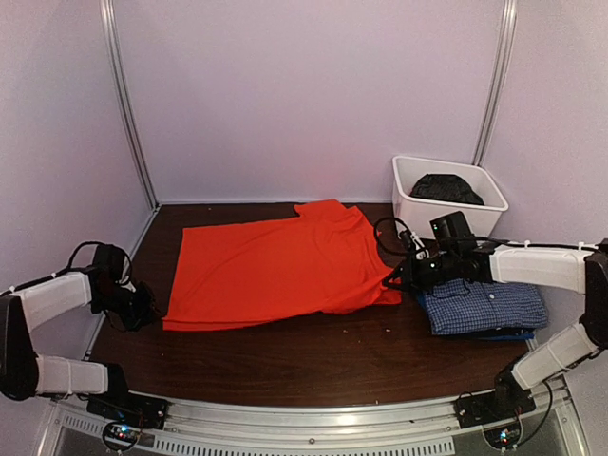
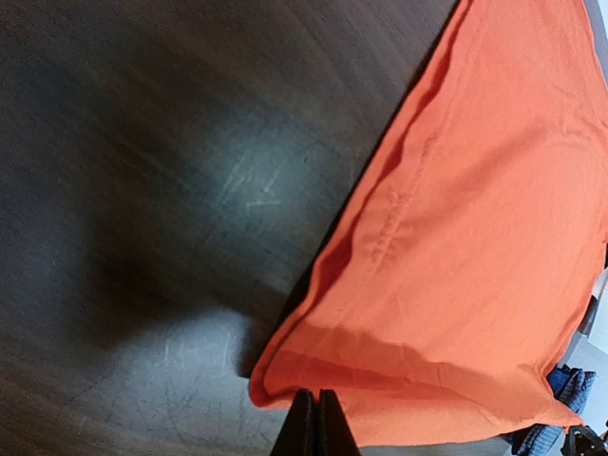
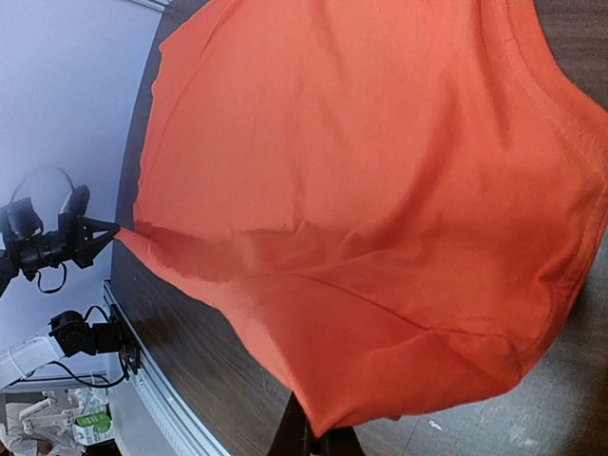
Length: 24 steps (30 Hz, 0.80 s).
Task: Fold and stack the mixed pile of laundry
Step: Fold the flattened T-shirt at the center of the board.
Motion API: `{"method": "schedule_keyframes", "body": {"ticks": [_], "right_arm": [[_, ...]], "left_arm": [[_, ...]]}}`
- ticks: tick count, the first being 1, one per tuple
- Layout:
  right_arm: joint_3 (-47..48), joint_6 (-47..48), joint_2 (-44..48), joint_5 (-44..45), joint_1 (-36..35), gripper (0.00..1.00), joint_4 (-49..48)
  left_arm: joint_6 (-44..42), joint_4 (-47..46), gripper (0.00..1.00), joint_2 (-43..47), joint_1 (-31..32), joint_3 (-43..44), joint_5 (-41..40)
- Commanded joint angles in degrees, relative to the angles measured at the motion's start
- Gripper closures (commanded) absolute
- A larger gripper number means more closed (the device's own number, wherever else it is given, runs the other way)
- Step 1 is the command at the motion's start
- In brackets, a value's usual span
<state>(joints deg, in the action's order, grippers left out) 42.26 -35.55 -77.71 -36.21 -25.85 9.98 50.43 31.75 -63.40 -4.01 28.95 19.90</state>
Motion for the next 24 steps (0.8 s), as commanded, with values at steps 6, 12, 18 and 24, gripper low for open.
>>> {"method": "schedule_keyframes", "body": {"ticks": [6, 12, 18, 24], "right_arm": [[12.7, 5.6, -14.5, -4.0, 4.4, 1.00, -0.3], [18.3, 6.9, -21.7, -4.6, 4.7, 1.00, 0.0], [19.3, 8.1, -24.4, -4.2, 5.0, 1.00, 0.5], [20.6, 8.8, -24.0, -4.2, 5.8, 1.00, 1.0]], "left_arm": [[-2.7, -9.7, 1.00, -13.1, 0.1, 8.0, -2.0], [-4.4, -11.3, 1.00, -19.6, 0.1, 12.7, -2.8], [-5.5, -12.0, 1.00, -23.2, 0.2, 16.1, -3.2], [-6.2, -12.4, 1.00, -25.2, 0.2, 18.0, -3.2]]}}
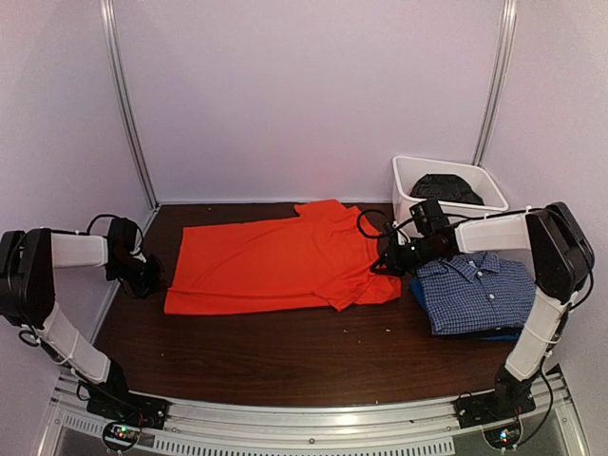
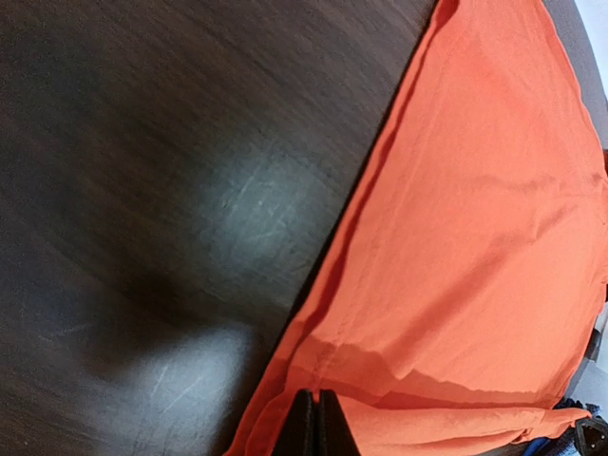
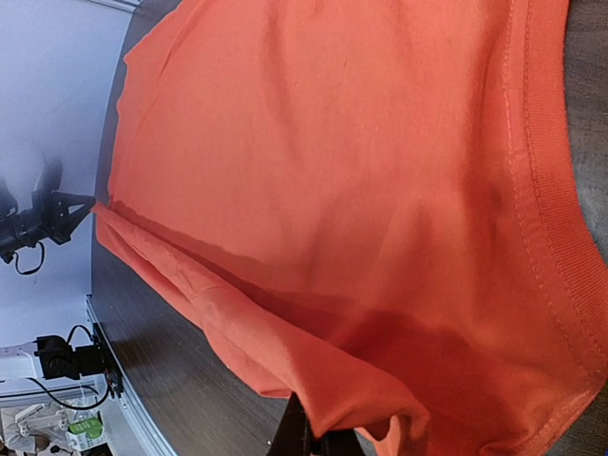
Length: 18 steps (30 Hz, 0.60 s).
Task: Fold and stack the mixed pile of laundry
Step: Fold the flattened T-shirt at the center of the board.
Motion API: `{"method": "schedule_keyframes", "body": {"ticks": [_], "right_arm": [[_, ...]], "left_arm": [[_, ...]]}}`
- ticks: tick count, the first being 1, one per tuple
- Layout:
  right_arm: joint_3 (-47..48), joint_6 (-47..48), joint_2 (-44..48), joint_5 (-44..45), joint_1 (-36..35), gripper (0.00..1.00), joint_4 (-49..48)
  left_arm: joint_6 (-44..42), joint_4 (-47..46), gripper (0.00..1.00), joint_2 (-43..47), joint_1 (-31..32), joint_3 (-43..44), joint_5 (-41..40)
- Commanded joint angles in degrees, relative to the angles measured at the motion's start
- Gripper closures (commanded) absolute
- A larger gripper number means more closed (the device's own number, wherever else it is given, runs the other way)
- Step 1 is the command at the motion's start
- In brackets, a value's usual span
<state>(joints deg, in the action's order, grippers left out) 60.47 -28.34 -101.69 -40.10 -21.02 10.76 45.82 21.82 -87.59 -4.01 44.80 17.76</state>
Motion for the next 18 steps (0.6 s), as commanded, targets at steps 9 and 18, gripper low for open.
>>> {"method": "schedule_keyframes", "body": {"ticks": [9, 18], "right_arm": [[2.8, 1.6, -3.6, -0.9, 2.2, 1.00, -1.4], [4.1, 2.0, -5.7, -1.7, 2.2, 0.66, -2.6]], "left_arm": [[-1.9, -3.8, 1.00, -5.3, 0.3, 2.9, -2.2], [-3.8, -3.2, 0.85, -6.2, 0.1, 5.3, -4.0]]}}
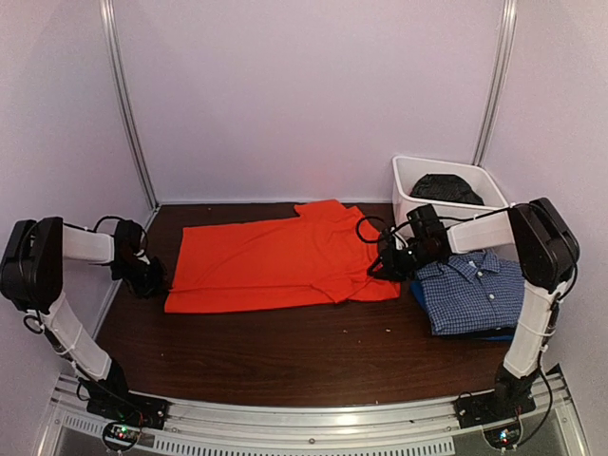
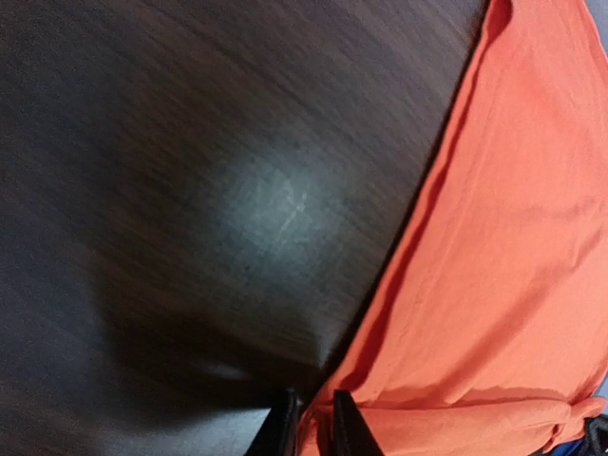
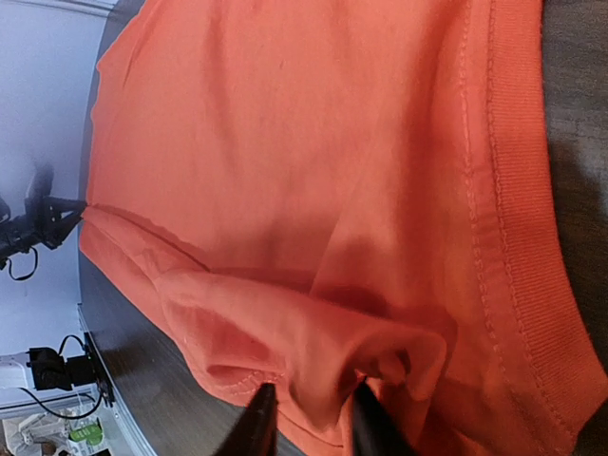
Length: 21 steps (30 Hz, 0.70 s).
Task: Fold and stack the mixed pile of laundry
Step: Fold the flattened T-shirt at the center of the board.
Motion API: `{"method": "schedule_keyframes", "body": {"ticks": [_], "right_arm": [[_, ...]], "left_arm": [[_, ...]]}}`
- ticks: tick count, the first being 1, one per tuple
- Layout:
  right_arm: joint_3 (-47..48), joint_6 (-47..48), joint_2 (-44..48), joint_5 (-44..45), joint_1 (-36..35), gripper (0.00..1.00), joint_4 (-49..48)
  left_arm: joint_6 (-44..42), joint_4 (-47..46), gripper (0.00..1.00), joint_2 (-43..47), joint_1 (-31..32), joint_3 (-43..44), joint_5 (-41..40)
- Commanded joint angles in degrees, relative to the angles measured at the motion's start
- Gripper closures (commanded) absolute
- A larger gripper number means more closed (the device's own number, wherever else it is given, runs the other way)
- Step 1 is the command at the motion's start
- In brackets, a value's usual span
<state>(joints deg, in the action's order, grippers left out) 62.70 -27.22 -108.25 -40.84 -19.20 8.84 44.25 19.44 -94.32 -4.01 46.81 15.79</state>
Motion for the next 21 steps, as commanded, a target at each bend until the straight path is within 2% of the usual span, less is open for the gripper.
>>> {"method": "schedule_keyframes", "body": {"ticks": [1, 2, 4, 7, 8, 13, 17, 21], "right_arm": [[1.8, 1.1, 2.1, -0.8, 0.4, 0.59, -0.5], [1.8, 1.5, 3.9, -0.5, 0.4, 0.54, 0.0], [1.5, 2.1, 7.7, -0.1, 0.4, 0.44, 1.1], [0.2, 3.1, 13.0, 0.4, 0.3, 0.40, 4.2], [-0.8, 3.4, 14.6, 0.9, 0.3, 0.41, 5.1], [-9.4, 5.6, 20.2, 3.5, 0.2, 0.45, 7.4], [-14.9, 6.4, 21.7, 6.4, 0.1, 0.48, 6.3], [-14.6, 7.7, 20.6, 11.0, -0.2, 0.48, 6.1]], "left_arm": [[-3.2, 0.0, 0.81, 1.4, 0.2, 4.1, -2.6], [-4.3, 0.6, 0.74, 3.0, 0.3, 4.4, -3.4], [-6.4, -0.3, 0.49, 8.2, 0.7, 3.6, -3.9], [-11.9, -1.7, 0.25, 15.6, 4.9, 3.4, -5.8], [-13.1, -1.6, 0.22, 17.1, 7.5, 4.1, -6.5], [-14.9, -0.2, 0.22, 15.4, 14.9, 5.8, -5.7], [-8.5, -4.4, 0.31, 15.0, 15.3, -2.4, -2.1], [-4.8, -4.4, 0.37, 15.5, 15.8, -9.8, -5.0]]}}
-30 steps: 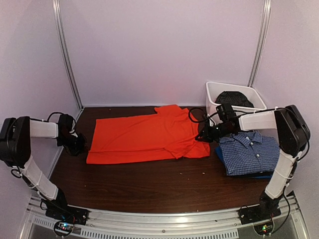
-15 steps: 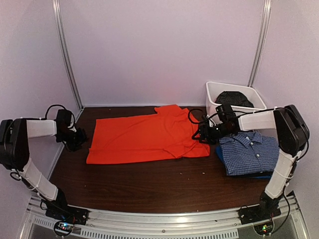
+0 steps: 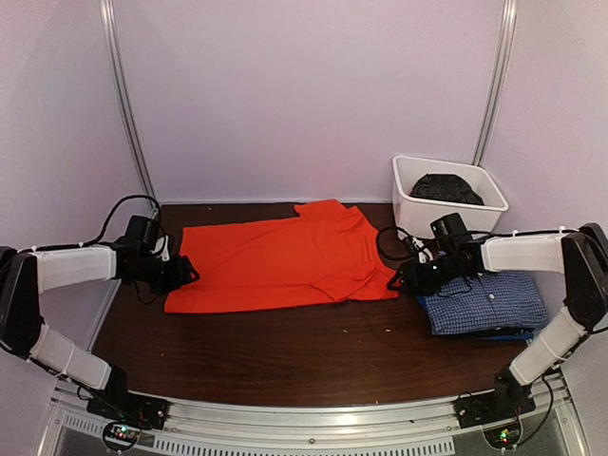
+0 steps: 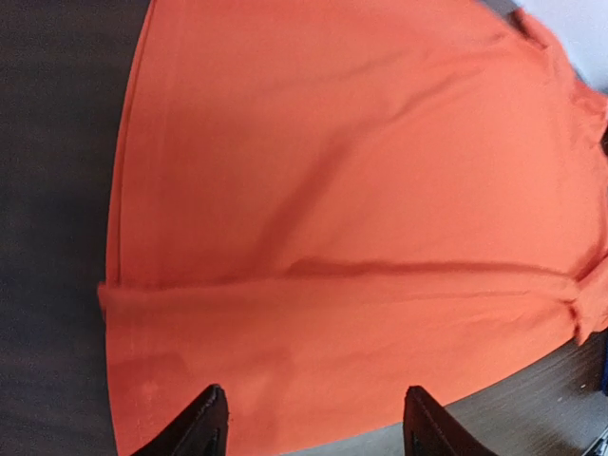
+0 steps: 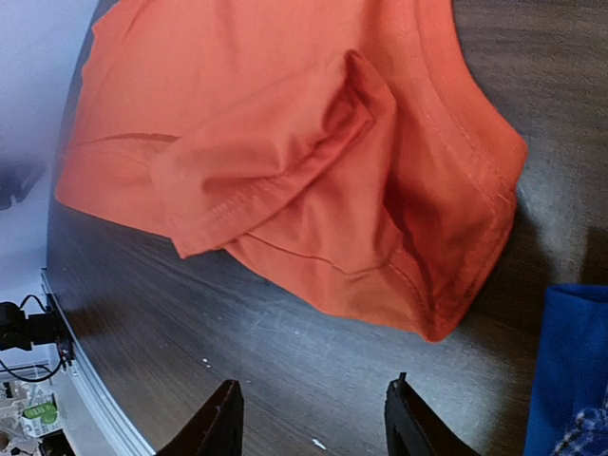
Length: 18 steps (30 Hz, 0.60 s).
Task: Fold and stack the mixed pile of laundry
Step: Fold the flattened T-shirt at the center of the board.
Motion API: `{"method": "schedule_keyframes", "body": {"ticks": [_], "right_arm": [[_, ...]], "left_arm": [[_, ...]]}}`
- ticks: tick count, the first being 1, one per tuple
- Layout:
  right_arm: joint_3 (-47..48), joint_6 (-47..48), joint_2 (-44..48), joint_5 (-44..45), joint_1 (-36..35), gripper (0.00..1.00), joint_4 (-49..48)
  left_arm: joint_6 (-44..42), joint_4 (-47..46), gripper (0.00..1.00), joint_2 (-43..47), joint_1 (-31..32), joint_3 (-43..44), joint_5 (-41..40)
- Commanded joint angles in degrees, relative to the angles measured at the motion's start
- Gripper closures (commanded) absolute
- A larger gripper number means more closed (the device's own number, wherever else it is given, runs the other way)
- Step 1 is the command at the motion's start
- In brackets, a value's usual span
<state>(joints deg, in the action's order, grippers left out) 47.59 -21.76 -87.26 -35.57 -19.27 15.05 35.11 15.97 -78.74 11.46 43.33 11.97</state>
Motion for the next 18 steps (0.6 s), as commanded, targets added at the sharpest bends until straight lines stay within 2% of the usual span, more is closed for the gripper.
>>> {"method": "schedule_keyframes", "body": {"ticks": [1, 4, 7, 13, 18], "right_arm": [[0.7, 2.4, -1.1, 6.1, -0.2, 0.48, -0.6], [1.7, 2.5, -3.4, 6.1, -0.2, 0.48, -1.6], [2.8, 3.0, -4.3, 5.4, -0.9, 0.48, -1.1], [4.3, 4.9, -1.4, 4.8, -1.5, 0.46, 3.0], [3.2, 6.3, 0.5, 3.7, -2.0, 0.46, 3.5]], "left_arm": [[4.8, -1.8, 0.38, 0.3, 0.3, -7.7, -1.0], [5.8, -1.5, 0.40, -0.3, 0.3, -8.9, -3.7], [6.1, 2.8, 0.43, -4.4, -0.2, -7.1, -7.6], [5.0, 4.3, 0.49, -7.2, -9.6, -9.3, -7.5], [2.3, 5.6, 0.49, -5.5, -13.5, -7.3, -6.7]]}}
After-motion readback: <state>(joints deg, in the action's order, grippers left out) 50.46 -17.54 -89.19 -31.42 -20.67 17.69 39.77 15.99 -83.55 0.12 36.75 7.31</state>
